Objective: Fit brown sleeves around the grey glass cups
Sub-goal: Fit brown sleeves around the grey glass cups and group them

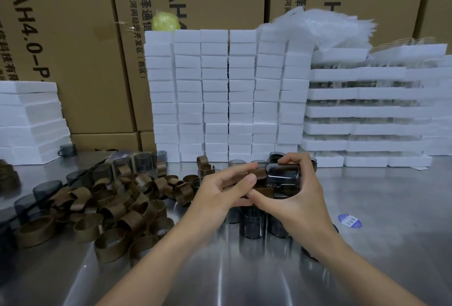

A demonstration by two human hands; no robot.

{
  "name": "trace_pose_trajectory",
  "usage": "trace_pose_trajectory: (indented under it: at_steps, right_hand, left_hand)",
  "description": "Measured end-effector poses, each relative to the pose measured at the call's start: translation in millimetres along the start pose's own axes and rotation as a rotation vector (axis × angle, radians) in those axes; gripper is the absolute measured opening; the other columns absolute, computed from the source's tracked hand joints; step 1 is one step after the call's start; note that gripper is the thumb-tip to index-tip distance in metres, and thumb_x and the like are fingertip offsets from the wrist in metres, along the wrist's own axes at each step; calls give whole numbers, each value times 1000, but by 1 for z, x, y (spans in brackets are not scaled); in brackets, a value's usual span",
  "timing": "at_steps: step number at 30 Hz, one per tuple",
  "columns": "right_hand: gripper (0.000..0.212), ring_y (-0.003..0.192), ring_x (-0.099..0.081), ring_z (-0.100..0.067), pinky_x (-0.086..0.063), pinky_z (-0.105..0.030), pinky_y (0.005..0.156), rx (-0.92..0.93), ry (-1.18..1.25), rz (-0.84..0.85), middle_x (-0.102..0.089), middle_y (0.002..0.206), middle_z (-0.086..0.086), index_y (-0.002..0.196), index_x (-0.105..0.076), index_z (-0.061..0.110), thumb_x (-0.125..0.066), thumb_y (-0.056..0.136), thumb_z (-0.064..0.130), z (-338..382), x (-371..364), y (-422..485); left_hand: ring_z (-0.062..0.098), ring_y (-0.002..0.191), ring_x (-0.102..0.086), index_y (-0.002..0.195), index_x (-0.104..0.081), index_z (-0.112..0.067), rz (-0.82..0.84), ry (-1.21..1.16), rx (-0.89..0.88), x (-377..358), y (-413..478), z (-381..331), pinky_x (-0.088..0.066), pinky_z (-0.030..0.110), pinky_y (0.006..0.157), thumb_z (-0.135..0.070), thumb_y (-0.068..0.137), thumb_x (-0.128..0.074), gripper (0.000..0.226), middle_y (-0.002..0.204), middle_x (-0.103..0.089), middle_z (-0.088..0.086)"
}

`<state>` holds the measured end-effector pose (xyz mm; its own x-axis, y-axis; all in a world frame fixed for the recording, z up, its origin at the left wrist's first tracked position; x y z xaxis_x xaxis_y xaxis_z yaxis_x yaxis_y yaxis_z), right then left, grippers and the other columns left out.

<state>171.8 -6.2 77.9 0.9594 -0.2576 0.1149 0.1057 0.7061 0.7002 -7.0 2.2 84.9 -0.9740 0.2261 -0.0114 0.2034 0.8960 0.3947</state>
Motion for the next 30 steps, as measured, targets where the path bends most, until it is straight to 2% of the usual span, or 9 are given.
trace_pose_trajectory:
  at_steps: [4, 7, 10, 14, 17, 20, 25, 28, 30]
  right_hand:
    - [66, 95, -75, -9, -56, -14, 78, 61, 39, 44, -71, 105, 17, 114, -58, 36, -100, 64, 43, 2, -6, -3]
    - [61, 93, -74, -16, -56, -16, 76, 110, 39, 52, -71, 101, 10, 114, -59, 37, -98, 67, 41, 1, -13, -9]
    - [63, 100, -75, -20, -57, -17, 80, 146, 51, 15, -72, 107, 9, 120, -58, 37, -97, 70, 39, -2, -12, -13]
    - [65, 108, -74, -23, -58, -23, 88, 242, 75, 13, -69, 117, 6, 129, -56, 31, -90, 74, 35, -6, -18, -20]
    - [74, 113, -73, -26, -60, -33, 91, 360, 18, 23, -66, 129, 5, 140, -54, 30, -89, 75, 35, -7, -18, -22]
    - [78, 118, -72, -20, -58, -25, 96, 441, 0, 49, -65, 135, 13, 147, -50, 32, -85, 78, 34, -10, -12, -19]
    - [76, 121, -72, -14, -58, -26, 97, 440, -26, 109, -68, 137, 9, 150, -47, 19, -70, 94, 64, -17, -11, -20]
    - [75, 102, -74, -7, -59, -23, 84, 434, -44, 153, -73, 120, 4, 149, -44, 16, -62, 98, 68, -15, -12, -21]
    - [71, 90, -73, -4, -57, -21, 76, 438, -53, 174, -72, 110, 5, 149, -43, 17, -65, 97, 61, -14, -12, -22]
  left_hand:
    - [27, 100, -80, 117, -84, -17, -87, 42, 29, 1, 1, 1, -67, 36, 83, -48, 92, -70, 43, 107, -82, 15]
    - [30, 87, -75, 103, -80, 2, -105, 74, 34, -1, 0, 2, -65, 30, 71, -53, 93, -68, 57, 101, -73, 36]
    - [29, 94, -81, 104, -85, -12, -58, 12, 98, -2, -2, 2, -64, 26, 71, -53, 97, -69, 44, 100, -81, 22]
    - [28, 105, -81, 117, -84, -23, 63, -51, 164, -7, -6, 0, -63, 28, 83, -54, 103, -66, 38, 113, -83, 10]
    - [33, 113, -78, 119, -83, -22, 89, -103, 179, -8, -7, -2, -58, 53, 108, -53, 100, -69, 40, 119, -81, 13]
    - [35, 115, -77, 122, -83, -22, 127, -94, 176, -9, -8, -4, -52, 60, 114, -52, 100, -69, 40, 121, -81, 14]
    - [32, 112, -79, 124, -82, -23, 178, -37, 183, -12, -11, -7, -58, 45, 102, -50, 100, -68, 39, 119, -82, 11]
    - [30, 110, -80, 124, -82, -21, 197, -22, 177, -13, -12, -8, -58, 32, 89, -47, 102, -66, 38, 117, -82, 10]
    - [29, 108, -80, 122, -82, -20, 211, -17, 166, -13, -12, -9, -59, 28, 86, -47, 104, -66, 37, 116, -82, 10]
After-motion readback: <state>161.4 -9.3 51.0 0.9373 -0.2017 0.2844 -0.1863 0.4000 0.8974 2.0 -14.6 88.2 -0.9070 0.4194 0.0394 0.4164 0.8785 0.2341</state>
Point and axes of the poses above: each hand's wrist, its own y-axis towards the middle knuckle, its own x-axis out of the back of the hand, z = x × y, the point moved 3 cm from there along y, towards the middle knuckle
